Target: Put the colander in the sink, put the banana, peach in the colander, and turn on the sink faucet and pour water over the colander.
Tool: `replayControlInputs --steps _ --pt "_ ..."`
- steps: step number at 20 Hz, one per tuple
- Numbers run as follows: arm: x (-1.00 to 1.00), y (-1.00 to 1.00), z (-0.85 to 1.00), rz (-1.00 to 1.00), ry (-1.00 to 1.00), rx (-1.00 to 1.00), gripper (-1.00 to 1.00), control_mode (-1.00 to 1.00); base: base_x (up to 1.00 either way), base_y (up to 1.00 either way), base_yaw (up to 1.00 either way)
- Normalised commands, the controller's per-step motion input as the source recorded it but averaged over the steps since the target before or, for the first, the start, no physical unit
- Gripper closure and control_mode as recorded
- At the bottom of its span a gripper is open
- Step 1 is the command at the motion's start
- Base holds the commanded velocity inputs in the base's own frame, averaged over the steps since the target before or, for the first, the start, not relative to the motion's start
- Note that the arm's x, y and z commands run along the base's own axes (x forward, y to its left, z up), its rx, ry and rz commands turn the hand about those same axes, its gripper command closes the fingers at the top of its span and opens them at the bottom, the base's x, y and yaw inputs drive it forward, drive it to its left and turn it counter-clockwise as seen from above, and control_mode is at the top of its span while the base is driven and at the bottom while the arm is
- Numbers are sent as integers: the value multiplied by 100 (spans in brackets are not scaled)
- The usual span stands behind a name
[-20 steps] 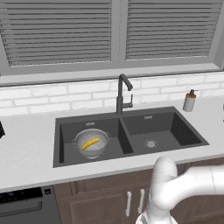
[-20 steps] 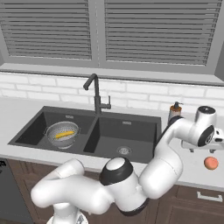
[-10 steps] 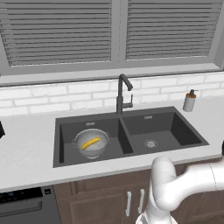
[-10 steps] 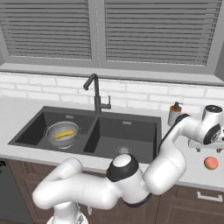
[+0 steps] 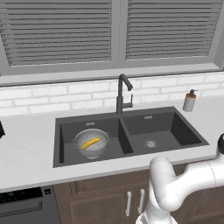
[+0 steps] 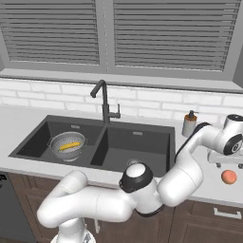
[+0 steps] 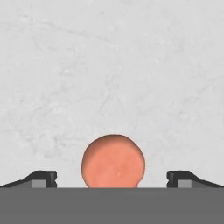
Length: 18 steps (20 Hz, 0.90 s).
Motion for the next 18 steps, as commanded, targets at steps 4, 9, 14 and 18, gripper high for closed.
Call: replayControlInputs --steps 4,9,14,18 --pt "-25 0 -15 0 7 0 -100 -100 0 0 0" --pt "-27 0 -2 0 1 1 -100 -100 0 0 0" --pt "-5 1 -36 2 0 1 -100 -100 0 0 0" --pt "0 14 -47 6 0 2 -100 -100 0 0 0"
